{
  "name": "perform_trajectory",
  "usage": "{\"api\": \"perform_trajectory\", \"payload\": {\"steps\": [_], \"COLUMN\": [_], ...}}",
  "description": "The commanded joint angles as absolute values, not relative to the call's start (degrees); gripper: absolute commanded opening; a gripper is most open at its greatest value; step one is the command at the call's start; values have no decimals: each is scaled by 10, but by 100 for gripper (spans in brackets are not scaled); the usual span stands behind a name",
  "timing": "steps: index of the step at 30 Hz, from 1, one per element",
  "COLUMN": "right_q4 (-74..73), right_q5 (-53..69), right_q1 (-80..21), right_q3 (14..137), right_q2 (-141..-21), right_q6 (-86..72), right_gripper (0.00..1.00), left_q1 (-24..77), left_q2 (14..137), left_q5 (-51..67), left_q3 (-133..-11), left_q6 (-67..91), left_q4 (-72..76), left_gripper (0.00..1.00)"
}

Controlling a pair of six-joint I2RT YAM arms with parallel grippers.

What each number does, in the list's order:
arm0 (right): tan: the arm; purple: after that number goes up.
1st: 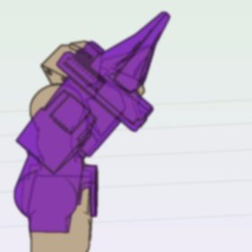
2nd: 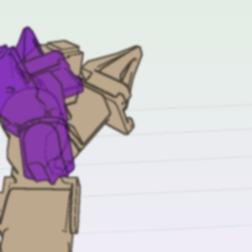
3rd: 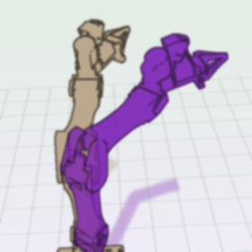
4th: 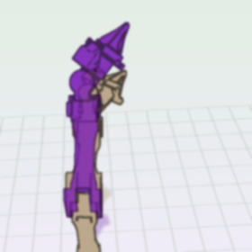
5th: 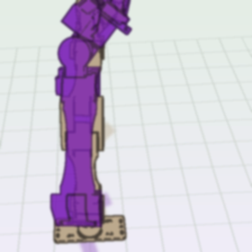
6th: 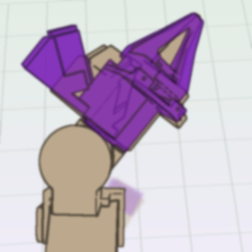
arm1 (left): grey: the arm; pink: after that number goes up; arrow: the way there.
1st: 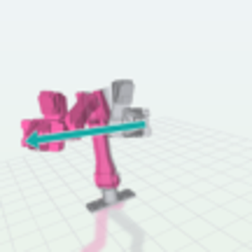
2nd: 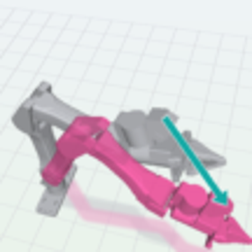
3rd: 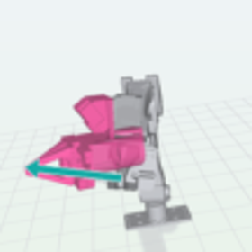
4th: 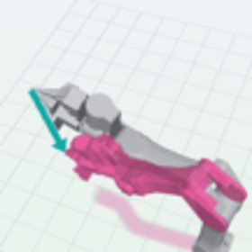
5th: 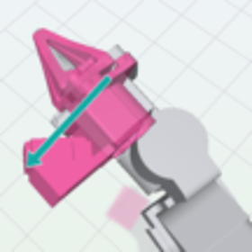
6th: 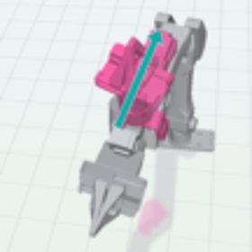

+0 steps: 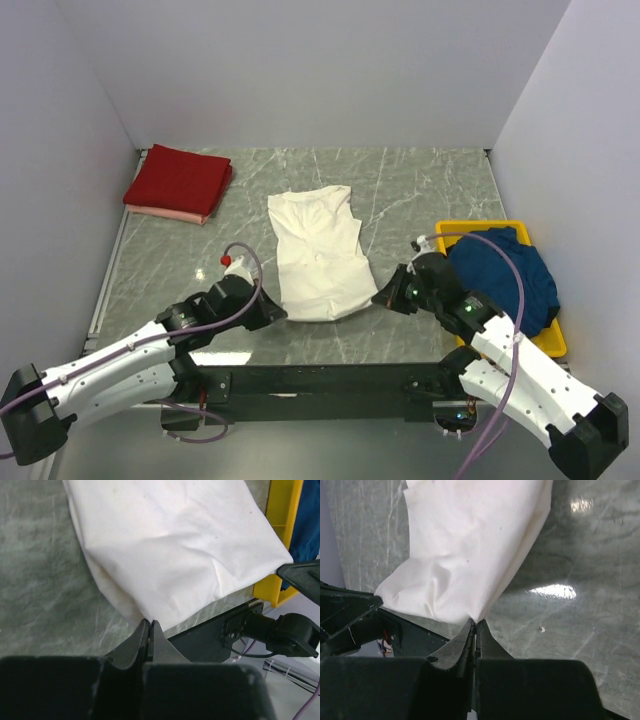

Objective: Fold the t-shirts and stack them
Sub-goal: Fold the tshirt

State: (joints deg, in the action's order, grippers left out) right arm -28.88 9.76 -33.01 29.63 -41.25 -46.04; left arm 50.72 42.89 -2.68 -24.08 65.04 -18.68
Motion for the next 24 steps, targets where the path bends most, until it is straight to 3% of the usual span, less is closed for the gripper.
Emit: {"api": "perform_trajectory", "payload": {"steps": [1, 13, 24], "right_q4": [-305, -280, -322], "right_q5": [67, 130, 193], "right_q1": [-329, -229, -178], "right_q3": [354, 597, 877], "right_q2": [-453, -692, -988], "right_q6": [-432, -364, -351], "right_gripper": [0, 0, 0], "left_q1": [499, 274, 172], "left_q2": [451, 605, 850], "left_q5": [-58, 86, 166], "left_q3": [-292, -439, -611], "left_q6": [612, 487, 480], "left_q4": [-187, -113, -66], "left_gripper": [1, 1, 1]}}
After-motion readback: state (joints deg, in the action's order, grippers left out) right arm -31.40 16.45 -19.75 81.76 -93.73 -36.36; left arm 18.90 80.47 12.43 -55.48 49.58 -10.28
